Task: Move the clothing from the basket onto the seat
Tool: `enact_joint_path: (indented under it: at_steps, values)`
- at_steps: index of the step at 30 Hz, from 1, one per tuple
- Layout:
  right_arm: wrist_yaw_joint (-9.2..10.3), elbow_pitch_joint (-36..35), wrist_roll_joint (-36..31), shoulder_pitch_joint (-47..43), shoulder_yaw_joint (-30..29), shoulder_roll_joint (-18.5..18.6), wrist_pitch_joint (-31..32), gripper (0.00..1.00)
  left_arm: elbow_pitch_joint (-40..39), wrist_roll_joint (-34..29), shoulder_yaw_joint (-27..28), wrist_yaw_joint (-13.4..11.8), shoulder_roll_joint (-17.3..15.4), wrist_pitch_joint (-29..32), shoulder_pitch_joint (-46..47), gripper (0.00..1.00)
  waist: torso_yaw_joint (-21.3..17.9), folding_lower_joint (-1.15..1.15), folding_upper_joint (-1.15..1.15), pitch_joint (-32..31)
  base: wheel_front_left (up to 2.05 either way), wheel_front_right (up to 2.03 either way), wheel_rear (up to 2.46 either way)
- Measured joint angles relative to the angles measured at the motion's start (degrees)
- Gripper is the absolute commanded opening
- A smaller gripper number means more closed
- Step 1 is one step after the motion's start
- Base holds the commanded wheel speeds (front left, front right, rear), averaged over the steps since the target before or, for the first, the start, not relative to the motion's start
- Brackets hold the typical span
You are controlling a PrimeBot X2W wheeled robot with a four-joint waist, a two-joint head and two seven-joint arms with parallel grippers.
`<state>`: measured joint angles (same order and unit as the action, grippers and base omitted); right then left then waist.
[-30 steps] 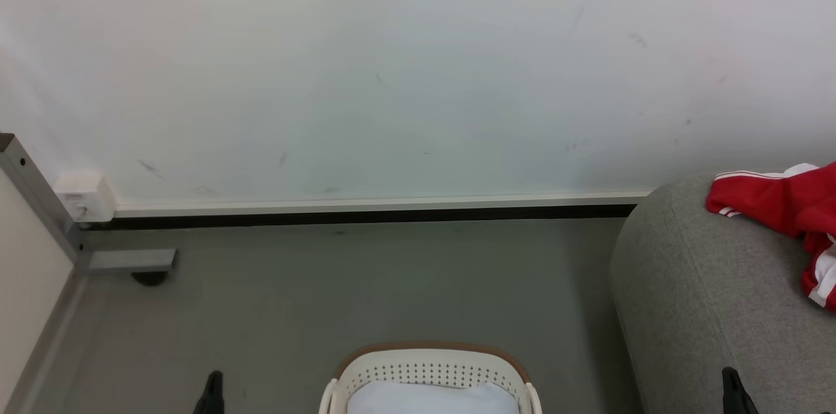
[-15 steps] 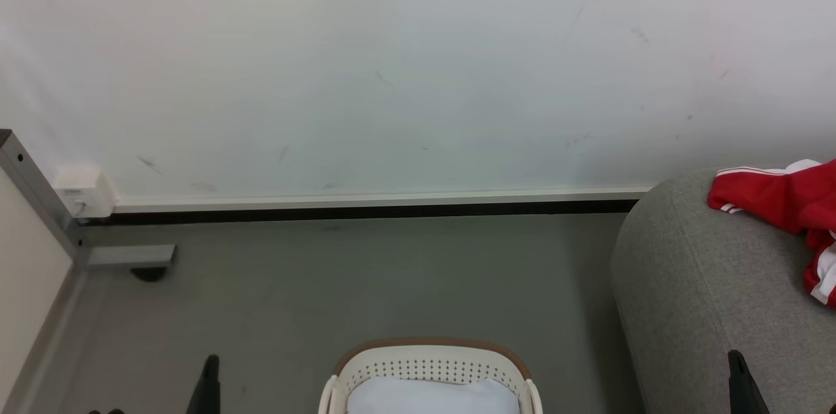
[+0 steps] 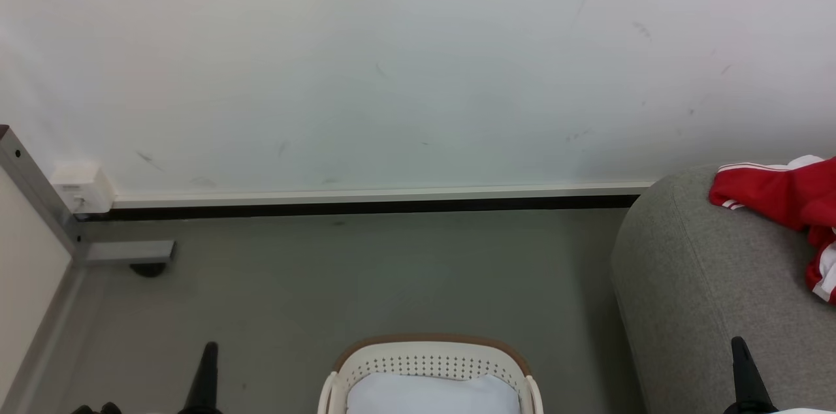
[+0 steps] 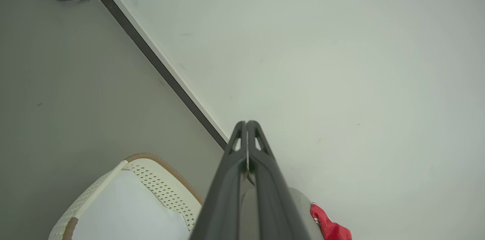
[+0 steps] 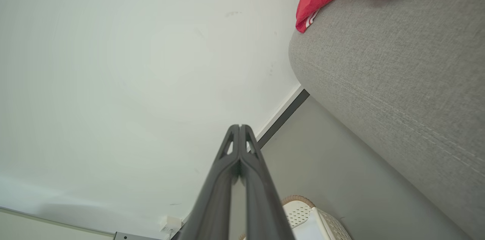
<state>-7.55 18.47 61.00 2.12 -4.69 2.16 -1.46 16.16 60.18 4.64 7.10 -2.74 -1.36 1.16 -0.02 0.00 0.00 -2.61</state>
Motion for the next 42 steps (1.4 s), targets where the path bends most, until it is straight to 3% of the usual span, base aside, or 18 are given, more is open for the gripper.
enact_joint_path:
  at_steps: [42]
  values:
    - [0.00,-3.10,21.92,2.56,-1.29,0.31,5.68,0.00,-1.46,22.80,1.25,0.12,0.00,5.55,3.38,0.00,0.01,0.00,0.00,1.81,0.00,0.00,0.00]
